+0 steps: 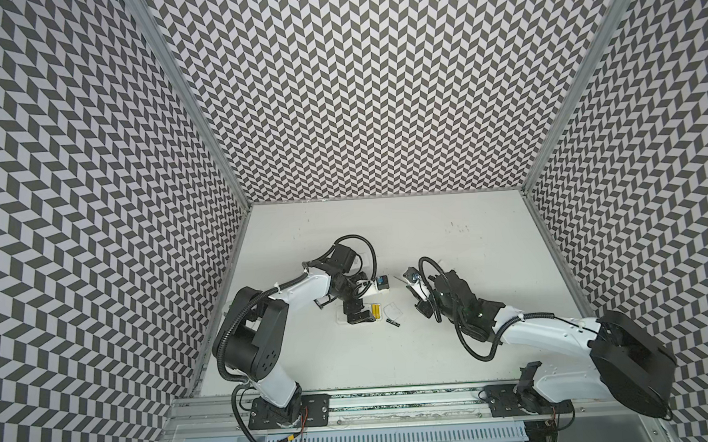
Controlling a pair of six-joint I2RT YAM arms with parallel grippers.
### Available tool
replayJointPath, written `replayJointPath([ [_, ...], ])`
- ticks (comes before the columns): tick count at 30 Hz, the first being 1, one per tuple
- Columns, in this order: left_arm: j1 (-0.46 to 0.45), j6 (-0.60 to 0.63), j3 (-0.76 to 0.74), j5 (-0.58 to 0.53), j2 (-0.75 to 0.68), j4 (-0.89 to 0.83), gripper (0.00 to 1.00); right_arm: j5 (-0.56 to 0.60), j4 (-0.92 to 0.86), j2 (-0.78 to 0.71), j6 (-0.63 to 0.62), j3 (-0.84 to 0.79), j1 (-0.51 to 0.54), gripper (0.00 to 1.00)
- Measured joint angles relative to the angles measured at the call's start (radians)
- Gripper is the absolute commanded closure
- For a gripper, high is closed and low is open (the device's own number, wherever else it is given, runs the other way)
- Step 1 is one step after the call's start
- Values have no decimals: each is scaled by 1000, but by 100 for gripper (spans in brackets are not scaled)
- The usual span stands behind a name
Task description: Unload the batteries from the remote control
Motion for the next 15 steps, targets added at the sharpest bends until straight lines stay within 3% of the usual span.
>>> replayJointPath([
  [8, -49, -47, 75, -47, 115, -18, 12, -19, -16, -62, 14, -41, -17, 100],
  [15, -50, -71, 75, -87, 117, -31, 14, -24, -23, -65, 15, -42, -17, 100],
])
